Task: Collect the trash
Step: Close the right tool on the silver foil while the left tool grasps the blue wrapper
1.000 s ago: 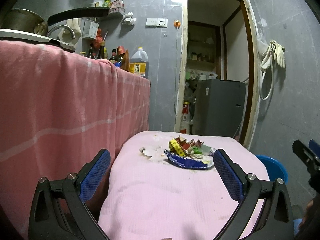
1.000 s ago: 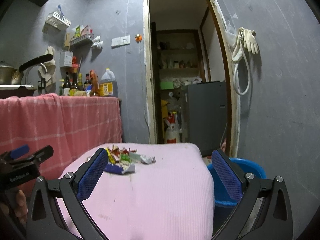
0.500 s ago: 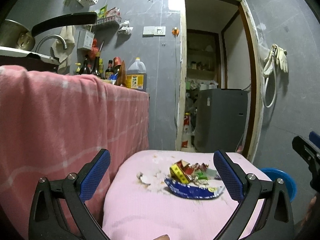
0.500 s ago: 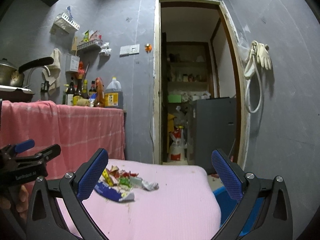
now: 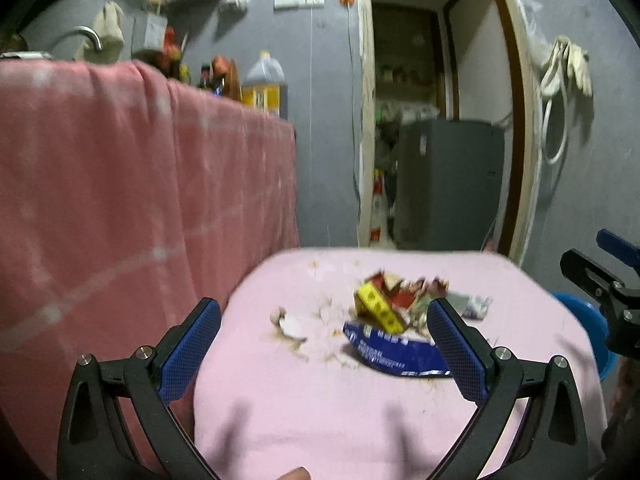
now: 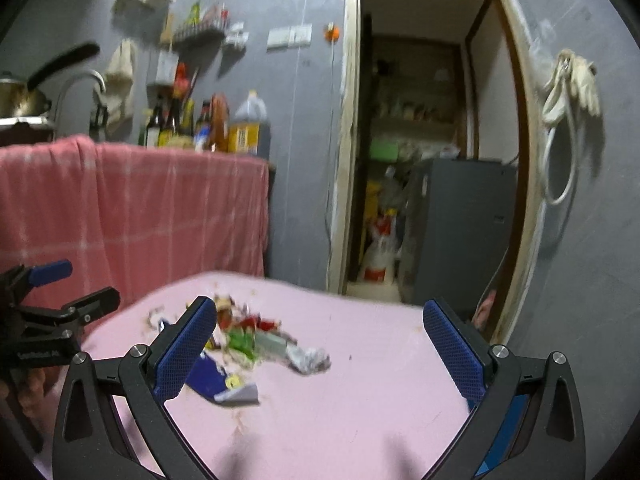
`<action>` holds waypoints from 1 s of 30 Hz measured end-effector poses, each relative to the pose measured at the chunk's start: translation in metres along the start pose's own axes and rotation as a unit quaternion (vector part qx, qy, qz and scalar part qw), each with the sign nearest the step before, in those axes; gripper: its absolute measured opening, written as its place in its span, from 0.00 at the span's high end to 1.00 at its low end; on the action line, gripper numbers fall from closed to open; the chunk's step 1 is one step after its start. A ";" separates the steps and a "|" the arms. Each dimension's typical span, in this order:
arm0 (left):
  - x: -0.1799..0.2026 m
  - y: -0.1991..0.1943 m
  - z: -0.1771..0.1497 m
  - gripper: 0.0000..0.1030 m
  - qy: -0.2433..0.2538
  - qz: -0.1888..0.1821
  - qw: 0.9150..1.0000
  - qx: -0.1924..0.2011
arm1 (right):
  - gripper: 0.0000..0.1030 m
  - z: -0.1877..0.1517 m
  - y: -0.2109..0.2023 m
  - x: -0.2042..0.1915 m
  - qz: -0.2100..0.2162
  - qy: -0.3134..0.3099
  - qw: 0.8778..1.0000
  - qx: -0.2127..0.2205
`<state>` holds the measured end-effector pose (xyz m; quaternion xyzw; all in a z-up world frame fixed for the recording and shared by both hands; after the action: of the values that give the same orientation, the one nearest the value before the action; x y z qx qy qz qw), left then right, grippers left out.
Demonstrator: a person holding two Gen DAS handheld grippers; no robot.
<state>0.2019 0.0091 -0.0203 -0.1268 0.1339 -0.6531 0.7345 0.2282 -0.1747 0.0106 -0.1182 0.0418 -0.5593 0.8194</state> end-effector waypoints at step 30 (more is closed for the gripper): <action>0.008 0.077 -0.021 0.78 -0.050 -0.107 0.969 -0.219 | 0.43 -0.062 0.134 0.035 0.133 0.110 0.951 -0.255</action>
<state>0.2662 0.0100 -0.0681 -0.3308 0.2221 -0.6756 0.6203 0.3501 -0.1694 -0.0793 -0.2545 0.2885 -0.4251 0.8193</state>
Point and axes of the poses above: each gripper's, at about its wrist camera, not at the fingertips, and y roughly the way its jaws point, x to its right, z to its top, the point moved 5 cm from there along y, roughly the way its jaws point, and after that the axes turned 5 degrees about z, right-handed, at the moved point
